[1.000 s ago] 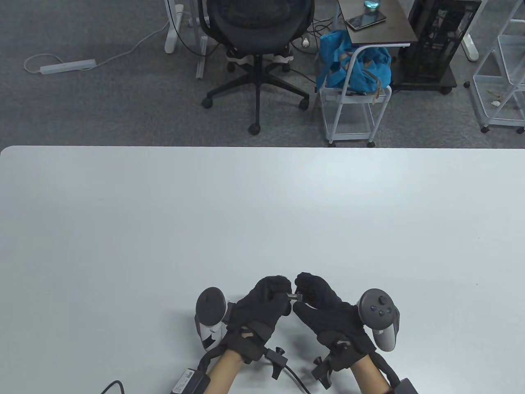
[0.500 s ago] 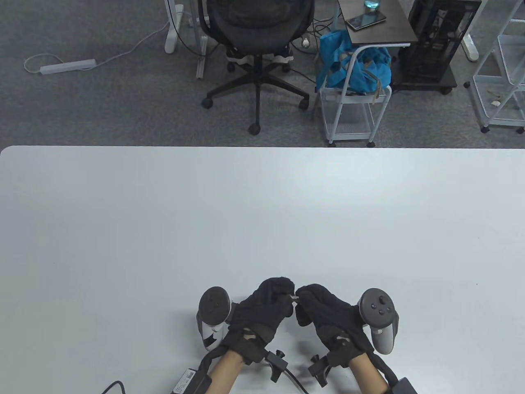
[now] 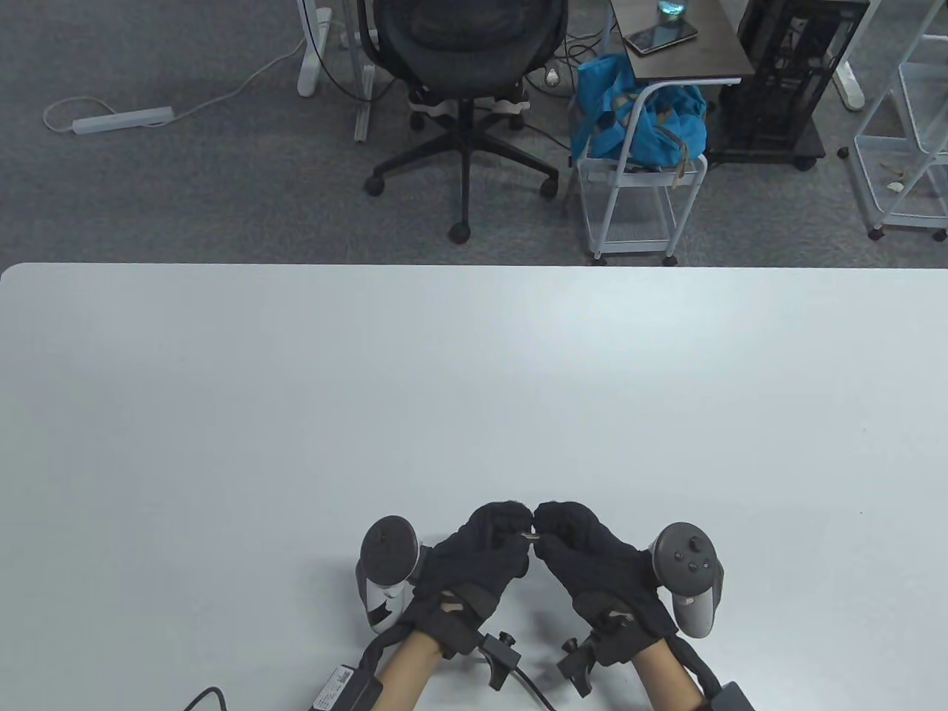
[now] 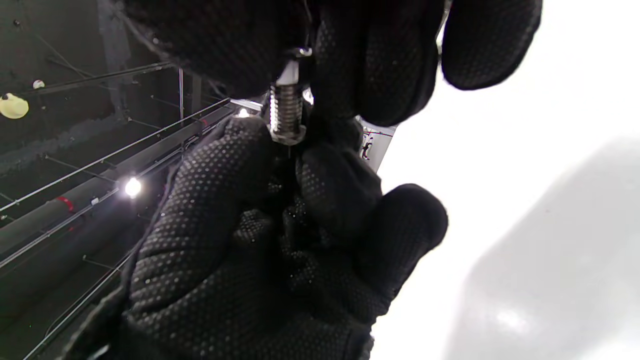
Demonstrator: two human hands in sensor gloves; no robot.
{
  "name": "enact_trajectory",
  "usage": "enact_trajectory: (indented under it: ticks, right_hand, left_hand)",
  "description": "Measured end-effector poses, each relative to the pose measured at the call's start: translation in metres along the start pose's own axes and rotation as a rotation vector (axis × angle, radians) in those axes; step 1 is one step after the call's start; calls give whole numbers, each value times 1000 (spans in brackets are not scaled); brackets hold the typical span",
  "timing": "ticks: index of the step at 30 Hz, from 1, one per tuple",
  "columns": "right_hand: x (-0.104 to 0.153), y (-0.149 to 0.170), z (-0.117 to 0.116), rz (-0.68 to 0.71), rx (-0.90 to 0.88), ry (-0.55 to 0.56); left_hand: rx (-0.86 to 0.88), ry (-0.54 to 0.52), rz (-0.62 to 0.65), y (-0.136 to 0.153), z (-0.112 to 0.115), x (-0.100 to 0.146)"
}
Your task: Unscrew nut from screw
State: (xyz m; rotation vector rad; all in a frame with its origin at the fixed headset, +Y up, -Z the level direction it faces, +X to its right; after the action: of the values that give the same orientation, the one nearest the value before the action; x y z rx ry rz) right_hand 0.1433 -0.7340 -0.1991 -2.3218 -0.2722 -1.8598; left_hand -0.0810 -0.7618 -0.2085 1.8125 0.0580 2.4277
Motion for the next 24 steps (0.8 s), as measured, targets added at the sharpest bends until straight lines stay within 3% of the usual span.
enact_trajectory:
  ticks: [4, 8, 12, 24]
  right_hand:
    - [-1, 2, 0, -20, -10, -42]
    - [0, 14, 1, -99, -48, 12]
    - [-1, 16, -1, -134, -19, -23]
    - [1, 1, -2, -8, -1, 27]
  left_hand:
    - [28, -15, 5, 1, -2, 0]
    - [12, -5, 29, -1, 0, 0]
    - [-20, 9, 47, -3, 3, 0]
    - [6, -8, 29, -2, 1, 1]
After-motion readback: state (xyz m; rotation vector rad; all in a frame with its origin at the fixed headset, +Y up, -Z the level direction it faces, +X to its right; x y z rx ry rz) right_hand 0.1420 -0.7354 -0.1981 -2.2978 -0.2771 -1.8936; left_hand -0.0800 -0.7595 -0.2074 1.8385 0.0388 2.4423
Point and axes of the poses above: the tracker on the back of each hand, its own y axis roughly to the little-finger side, its own x axis roughly from the fingertips to the wrist, z = x × y, the point moved 1 cm from there along -x, roughly from the wrist to the fingertips, and after that the axes turned 7 degrees about -z, right-handed, at the moved point
